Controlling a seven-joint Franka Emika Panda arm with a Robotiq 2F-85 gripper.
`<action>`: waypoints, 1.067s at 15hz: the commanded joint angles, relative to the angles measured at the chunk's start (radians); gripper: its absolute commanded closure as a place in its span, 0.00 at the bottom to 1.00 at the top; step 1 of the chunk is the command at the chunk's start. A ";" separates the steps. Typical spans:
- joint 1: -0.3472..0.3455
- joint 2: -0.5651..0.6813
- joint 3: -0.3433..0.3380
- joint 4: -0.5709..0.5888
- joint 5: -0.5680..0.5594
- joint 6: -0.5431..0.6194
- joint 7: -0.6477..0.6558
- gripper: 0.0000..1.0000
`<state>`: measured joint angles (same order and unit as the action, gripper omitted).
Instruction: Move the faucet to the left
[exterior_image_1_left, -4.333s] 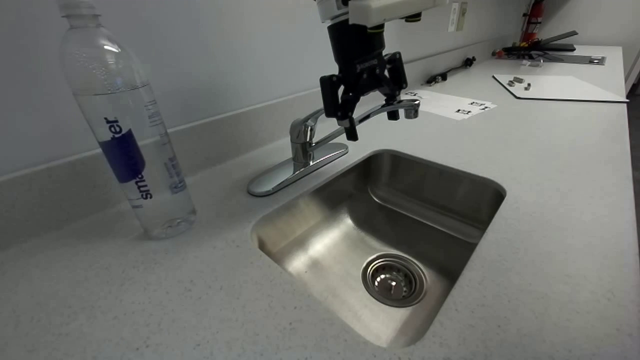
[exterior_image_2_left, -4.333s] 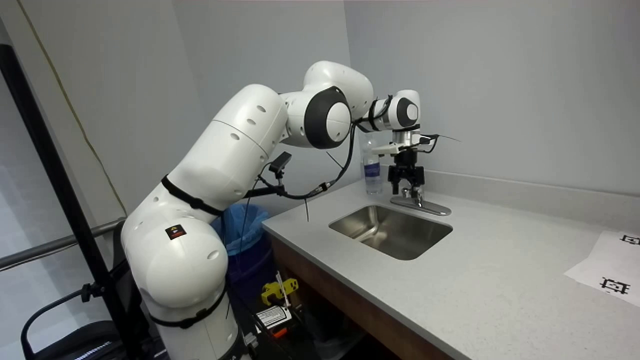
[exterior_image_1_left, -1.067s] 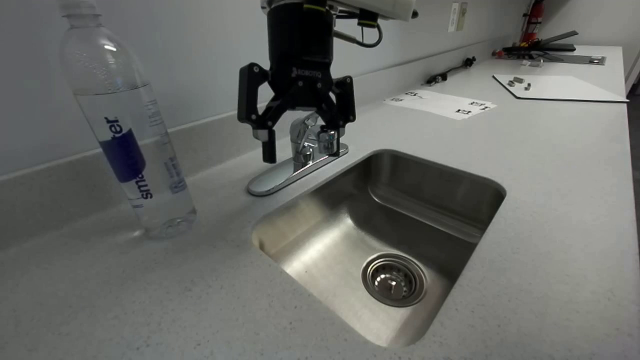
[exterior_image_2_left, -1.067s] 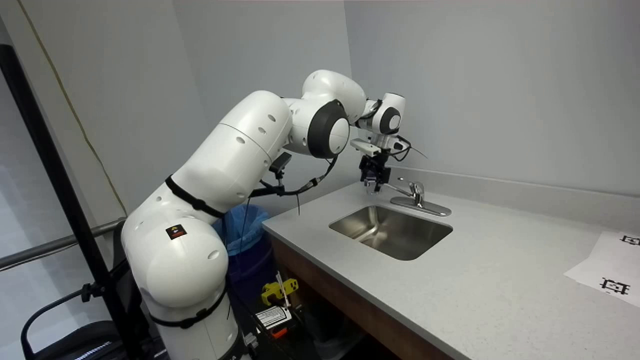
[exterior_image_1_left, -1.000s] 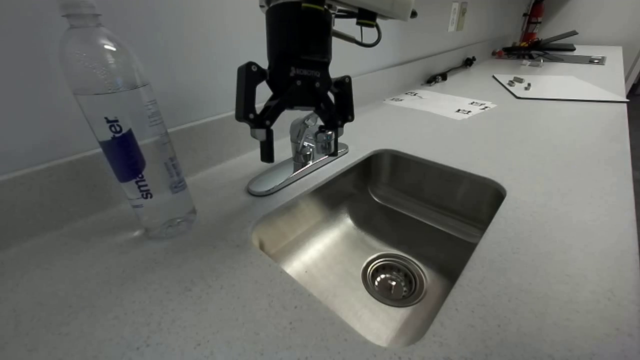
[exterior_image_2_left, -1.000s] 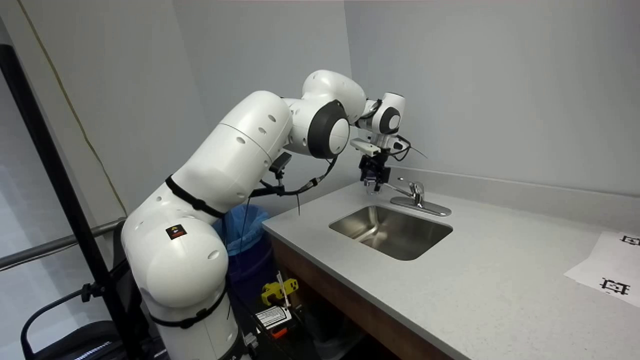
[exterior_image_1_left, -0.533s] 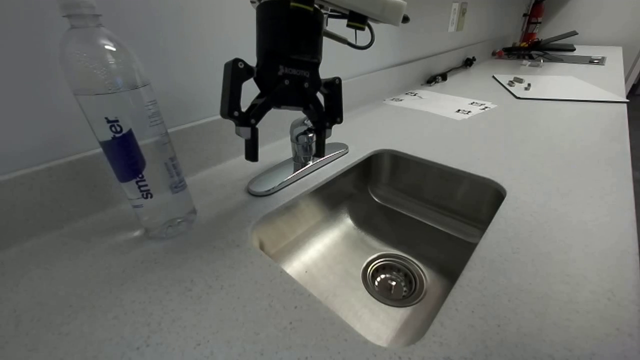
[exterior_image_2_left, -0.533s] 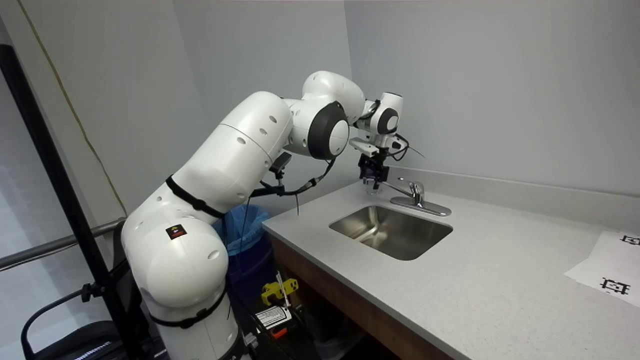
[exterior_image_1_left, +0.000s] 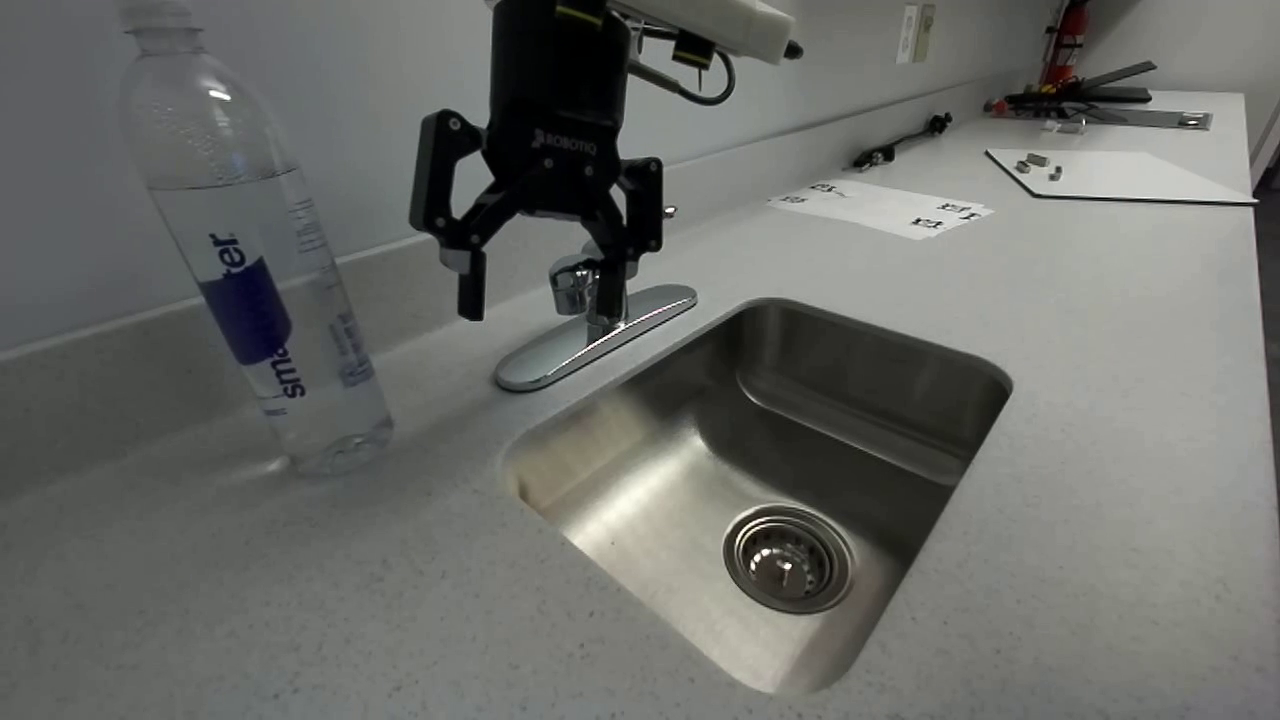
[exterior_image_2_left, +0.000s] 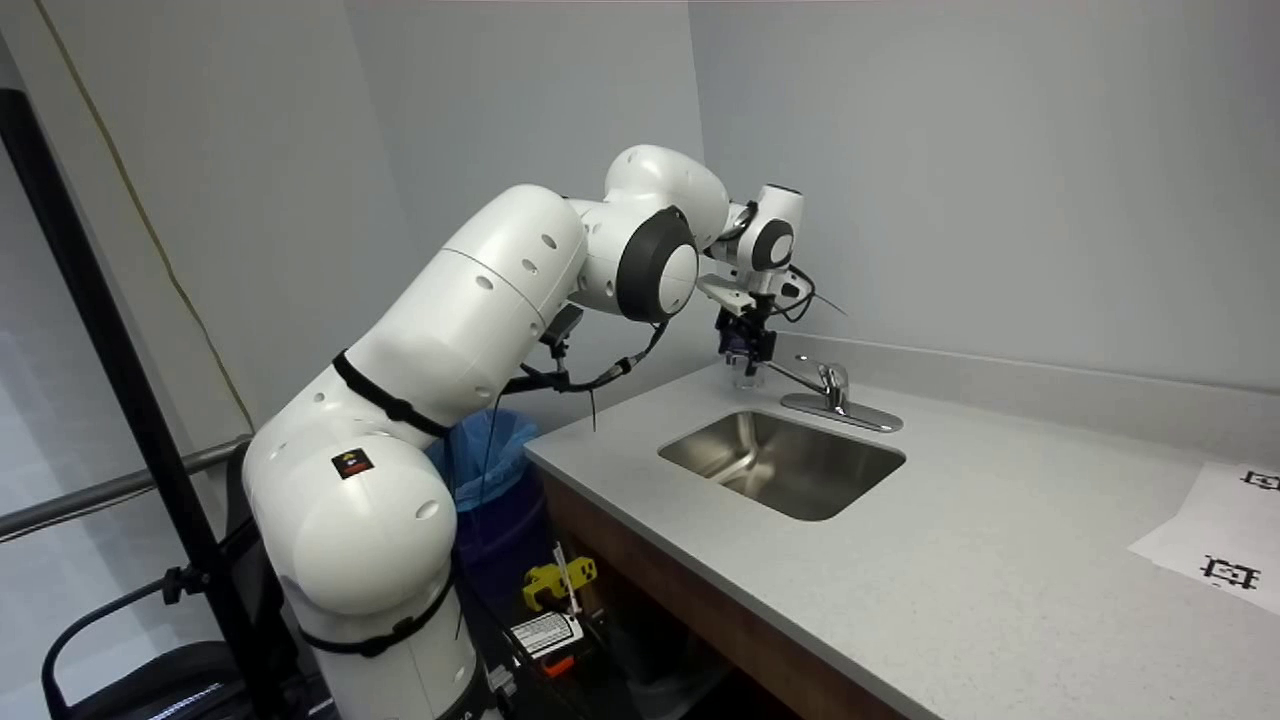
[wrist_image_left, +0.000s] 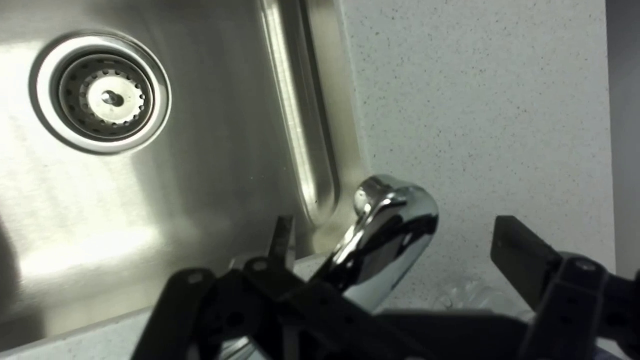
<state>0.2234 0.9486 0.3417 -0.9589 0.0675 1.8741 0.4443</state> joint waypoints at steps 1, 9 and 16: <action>0.003 0.031 0.016 0.071 0.013 0.018 -0.025 0.00; 0.049 0.018 -0.071 0.087 0.055 -0.052 -0.031 0.00; -0.043 -0.127 -0.054 -0.028 0.048 -0.140 -0.092 0.00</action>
<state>0.2358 0.9082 0.2741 -0.9241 0.0971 1.7897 0.4062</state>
